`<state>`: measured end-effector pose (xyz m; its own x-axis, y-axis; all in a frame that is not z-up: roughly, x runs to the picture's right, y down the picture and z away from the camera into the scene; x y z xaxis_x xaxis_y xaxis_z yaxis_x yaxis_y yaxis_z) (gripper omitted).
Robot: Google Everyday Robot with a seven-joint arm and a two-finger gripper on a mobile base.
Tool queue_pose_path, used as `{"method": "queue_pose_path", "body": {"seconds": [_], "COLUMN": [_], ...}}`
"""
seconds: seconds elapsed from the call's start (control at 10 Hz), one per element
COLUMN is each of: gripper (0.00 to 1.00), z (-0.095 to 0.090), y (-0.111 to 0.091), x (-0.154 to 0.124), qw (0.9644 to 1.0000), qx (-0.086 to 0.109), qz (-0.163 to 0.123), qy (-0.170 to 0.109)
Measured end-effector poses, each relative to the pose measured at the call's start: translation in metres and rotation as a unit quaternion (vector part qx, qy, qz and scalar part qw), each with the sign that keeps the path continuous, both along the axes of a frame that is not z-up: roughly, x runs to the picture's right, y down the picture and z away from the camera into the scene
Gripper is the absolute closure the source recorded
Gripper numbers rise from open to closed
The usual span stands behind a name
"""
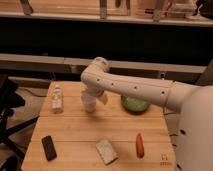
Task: Pick up the ceramic cup
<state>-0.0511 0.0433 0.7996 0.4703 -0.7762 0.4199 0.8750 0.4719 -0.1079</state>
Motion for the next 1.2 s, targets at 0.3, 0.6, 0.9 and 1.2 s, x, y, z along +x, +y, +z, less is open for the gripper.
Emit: {"method": "queue_pose_path", "body": {"seconds": [0.3, 0.6, 0.9, 1.2], "gripper": [0.2, 0.2, 0.2, 0.2], "z": [0.018, 0.027, 0.035, 0.044], "y": [0.01, 0.012, 0.017, 0.023], "x": [-0.001, -0.006, -0.003, -0.007], "qw": [0.9999, 0.9998, 0.9997, 0.9994], "qx": [-0.009, -0.013, -0.017, -0.021], "qz": [-0.006, -0.016, -0.018, -0.025], "qy": [-0.002, -0.008, -0.007, -0.011]}}
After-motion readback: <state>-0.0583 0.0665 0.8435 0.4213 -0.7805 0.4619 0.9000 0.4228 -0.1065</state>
